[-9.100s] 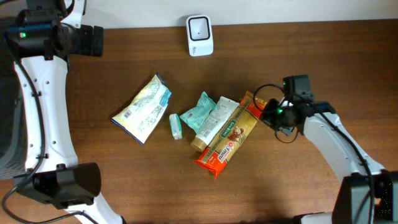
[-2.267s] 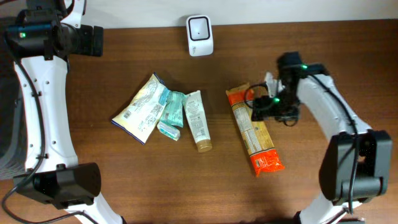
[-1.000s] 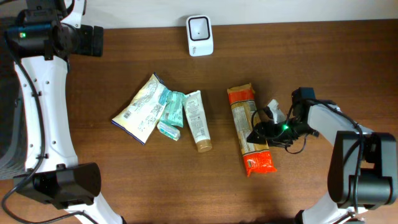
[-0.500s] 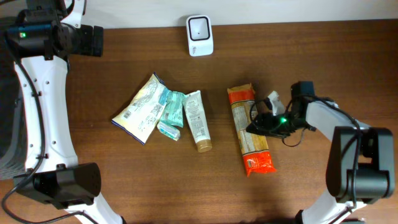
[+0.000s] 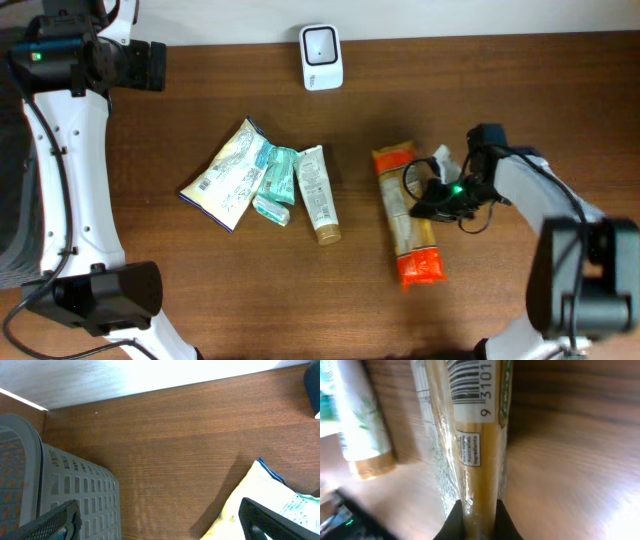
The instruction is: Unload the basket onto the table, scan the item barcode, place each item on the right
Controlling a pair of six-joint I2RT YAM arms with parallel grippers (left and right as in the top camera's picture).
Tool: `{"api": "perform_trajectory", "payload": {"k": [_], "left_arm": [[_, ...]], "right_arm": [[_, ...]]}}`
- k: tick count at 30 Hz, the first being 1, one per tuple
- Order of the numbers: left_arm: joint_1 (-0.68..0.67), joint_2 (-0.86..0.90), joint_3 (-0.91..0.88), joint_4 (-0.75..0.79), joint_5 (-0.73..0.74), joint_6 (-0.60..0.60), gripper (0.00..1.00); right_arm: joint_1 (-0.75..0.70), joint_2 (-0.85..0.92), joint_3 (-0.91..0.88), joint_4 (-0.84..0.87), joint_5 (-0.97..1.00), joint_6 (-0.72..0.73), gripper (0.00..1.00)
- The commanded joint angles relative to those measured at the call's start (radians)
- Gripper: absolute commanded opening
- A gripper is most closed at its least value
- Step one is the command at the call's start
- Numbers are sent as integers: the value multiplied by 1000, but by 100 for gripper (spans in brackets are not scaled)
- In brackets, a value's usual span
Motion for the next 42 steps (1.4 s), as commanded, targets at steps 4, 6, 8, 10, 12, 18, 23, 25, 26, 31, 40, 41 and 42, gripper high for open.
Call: {"api": "perform_trajectory", "payload": {"k": [4, 6, 8, 10, 12, 18, 23, 25, 26, 31, 40, 41, 42], "left_arm": [[2, -4, 6, 2, 4, 15, 99], [2, -4, 6, 2, 4, 15, 99], [2, -4, 6, 2, 4, 15, 99], [2, -4, 6, 2, 4, 15, 99], [2, -4, 6, 2, 4, 15, 99], [2, -4, 6, 2, 4, 15, 99], [2, -4, 6, 2, 3, 15, 99], [2, -4, 6, 2, 3, 15, 99], [2, -4, 6, 2, 4, 15, 99], [2, -4, 6, 2, 4, 15, 99], [2, -4, 6, 2, 4, 15, 99], [2, -4, 6, 2, 4, 15, 99], [2, -4, 6, 2, 4, 15, 99]], "right_arm": [[130, -232, 154, -300, 834, 420, 4], [230, -199, 159, -341, 959, 506, 4], [317, -108, 159, -342, 1049, 585, 4], [350, 19, 161, -343, 1083, 597, 4], [355, 145, 172, -346, 1070, 611, 4], [530, 203, 257, -192, 785, 488, 68], [523, 203, 366, -300, 769, 490, 81], [506, 203, 360, -356, 742, 602, 81], [498, 203, 347, -386, 741, 701, 82], [486, 203, 184, -291, 692, 880, 85], [426, 203, 35, -201, 833, 874, 51], [421, 203, 31, -201, 832, 868, 32], [419, 203, 31, -208, 831, 868, 23]]}}
